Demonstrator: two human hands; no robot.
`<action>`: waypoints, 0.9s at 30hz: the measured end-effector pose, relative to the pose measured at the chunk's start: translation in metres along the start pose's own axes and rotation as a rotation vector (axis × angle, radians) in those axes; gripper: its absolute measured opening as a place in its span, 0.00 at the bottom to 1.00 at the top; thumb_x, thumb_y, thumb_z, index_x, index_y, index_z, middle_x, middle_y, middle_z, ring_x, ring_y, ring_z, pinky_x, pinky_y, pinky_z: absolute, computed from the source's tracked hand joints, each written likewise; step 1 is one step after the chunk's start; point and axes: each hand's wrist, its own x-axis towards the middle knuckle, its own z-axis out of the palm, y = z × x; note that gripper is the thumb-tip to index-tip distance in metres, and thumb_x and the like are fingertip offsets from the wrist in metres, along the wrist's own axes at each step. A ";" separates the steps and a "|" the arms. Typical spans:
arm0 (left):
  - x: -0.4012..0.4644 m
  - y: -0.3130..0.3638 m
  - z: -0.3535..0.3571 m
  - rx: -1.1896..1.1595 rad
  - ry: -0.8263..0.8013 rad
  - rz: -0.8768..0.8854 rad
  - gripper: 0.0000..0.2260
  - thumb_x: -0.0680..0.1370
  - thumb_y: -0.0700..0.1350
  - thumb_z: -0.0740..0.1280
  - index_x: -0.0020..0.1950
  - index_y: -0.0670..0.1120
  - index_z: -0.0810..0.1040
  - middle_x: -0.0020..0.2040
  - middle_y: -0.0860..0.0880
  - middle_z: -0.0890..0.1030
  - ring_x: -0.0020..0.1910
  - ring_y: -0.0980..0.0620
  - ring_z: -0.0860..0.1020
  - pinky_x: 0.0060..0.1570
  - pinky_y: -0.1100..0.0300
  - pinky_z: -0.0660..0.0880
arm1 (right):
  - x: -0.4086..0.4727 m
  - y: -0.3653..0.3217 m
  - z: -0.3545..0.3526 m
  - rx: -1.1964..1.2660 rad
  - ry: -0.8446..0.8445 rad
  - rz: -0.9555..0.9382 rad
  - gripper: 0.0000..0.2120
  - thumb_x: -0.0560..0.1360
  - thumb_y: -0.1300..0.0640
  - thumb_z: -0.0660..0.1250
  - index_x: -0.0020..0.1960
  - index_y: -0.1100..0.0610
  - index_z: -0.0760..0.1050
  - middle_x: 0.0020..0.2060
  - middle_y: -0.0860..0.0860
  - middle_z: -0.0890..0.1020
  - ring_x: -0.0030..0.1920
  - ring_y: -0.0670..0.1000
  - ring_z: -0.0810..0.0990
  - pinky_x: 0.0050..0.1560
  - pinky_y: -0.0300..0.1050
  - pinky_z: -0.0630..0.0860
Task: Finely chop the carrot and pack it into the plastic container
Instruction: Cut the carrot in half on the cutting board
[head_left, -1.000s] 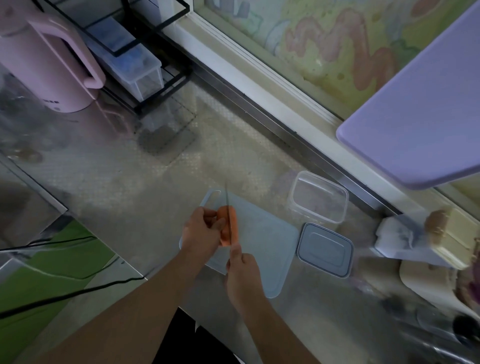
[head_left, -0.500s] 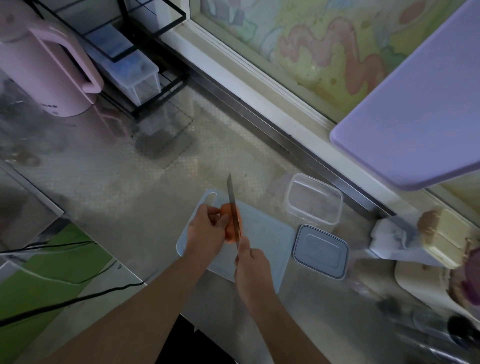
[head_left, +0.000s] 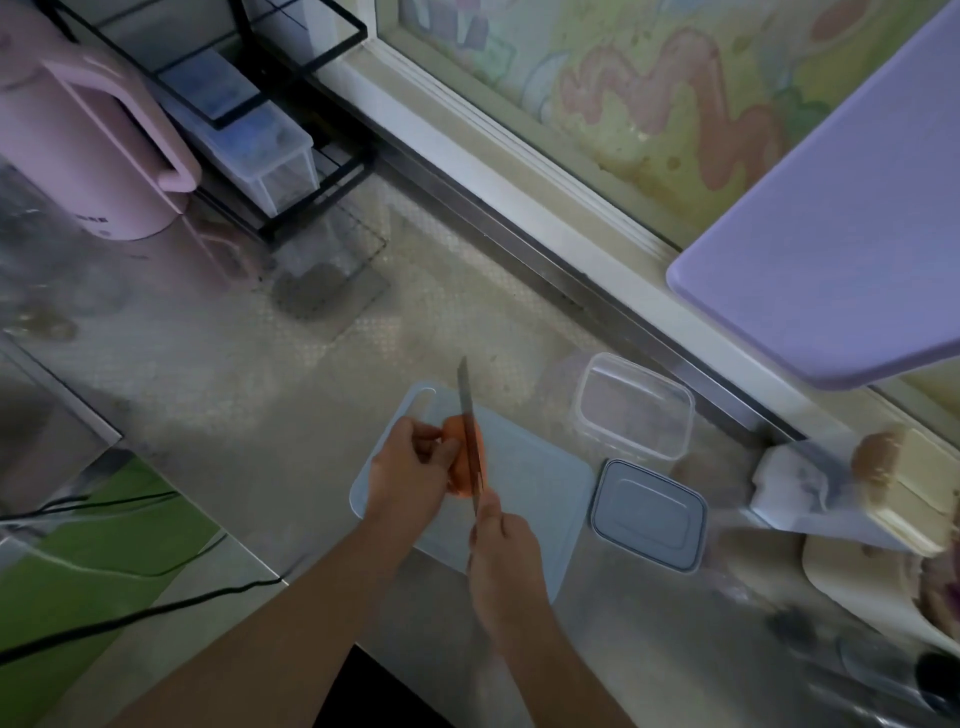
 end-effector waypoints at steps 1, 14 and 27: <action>0.001 -0.003 0.001 -0.011 0.001 -0.003 0.06 0.80 0.48 0.74 0.50 0.51 0.78 0.42 0.51 0.85 0.38 0.52 0.85 0.47 0.48 0.83 | 0.001 0.003 0.001 -0.037 -0.001 0.013 0.25 0.84 0.38 0.51 0.36 0.52 0.70 0.31 0.47 0.74 0.30 0.46 0.72 0.35 0.45 0.69; 0.003 -0.005 0.000 -0.041 -0.009 -0.026 0.05 0.80 0.44 0.73 0.48 0.48 0.79 0.37 0.50 0.86 0.32 0.50 0.85 0.44 0.47 0.84 | 0.003 0.008 0.003 -0.046 0.022 0.026 0.25 0.85 0.40 0.51 0.37 0.54 0.71 0.31 0.48 0.74 0.31 0.47 0.72 0.35 0.44 0.68; 0.006 0.009 -0.005 -0.079 -0.024 0.010 0.05 0.82 0.46 0.72 0.50 0.45 0.79 0.40 0.46 0.86 0.34 0.48 0.86 0.37 0.51 0.84 | 0.005 -0.009 0.002 -0.054 0.022 -0.008 0.26 0.84 0.37 0.51 0.34 0.50 0.69 0.29 0.46 0.72 0.30 0.48 0.71 0.35 0.45 0.67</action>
